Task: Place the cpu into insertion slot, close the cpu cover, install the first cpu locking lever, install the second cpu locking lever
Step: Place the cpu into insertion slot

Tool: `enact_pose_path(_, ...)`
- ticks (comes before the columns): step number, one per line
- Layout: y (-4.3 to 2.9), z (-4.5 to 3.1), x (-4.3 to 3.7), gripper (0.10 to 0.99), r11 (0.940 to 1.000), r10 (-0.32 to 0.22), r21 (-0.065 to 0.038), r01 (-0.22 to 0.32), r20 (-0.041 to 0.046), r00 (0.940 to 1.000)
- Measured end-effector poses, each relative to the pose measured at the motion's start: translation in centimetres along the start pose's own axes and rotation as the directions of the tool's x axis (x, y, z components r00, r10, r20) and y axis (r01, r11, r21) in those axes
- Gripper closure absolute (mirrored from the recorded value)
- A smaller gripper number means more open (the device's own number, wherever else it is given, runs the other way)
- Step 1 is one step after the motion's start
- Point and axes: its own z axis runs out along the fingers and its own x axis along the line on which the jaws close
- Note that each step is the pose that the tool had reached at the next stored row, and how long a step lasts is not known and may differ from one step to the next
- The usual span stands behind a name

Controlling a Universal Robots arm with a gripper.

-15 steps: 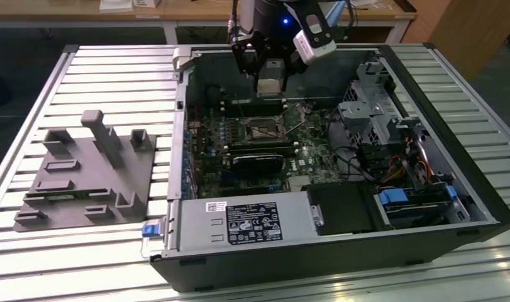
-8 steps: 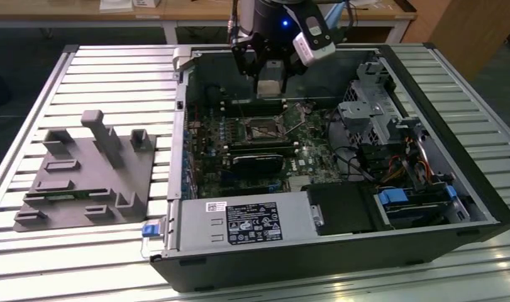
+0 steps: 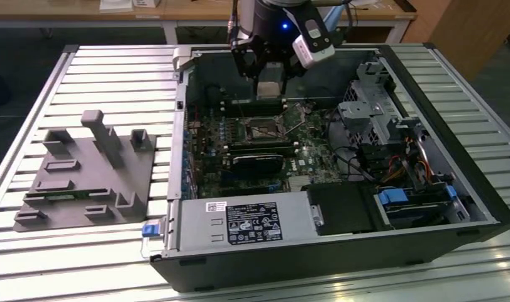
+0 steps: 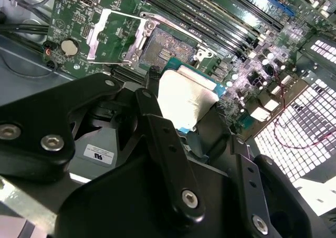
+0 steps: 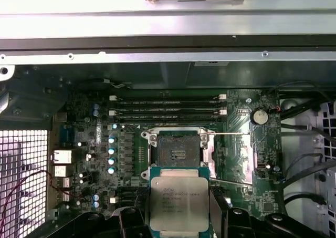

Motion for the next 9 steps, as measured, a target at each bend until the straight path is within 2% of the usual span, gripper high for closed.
enact_pose_path(9, -0.03, 0.36, -0.01, 0.549, 1.0000, 0.000, 0.000, 0.000, 0.0000, 1.0000)
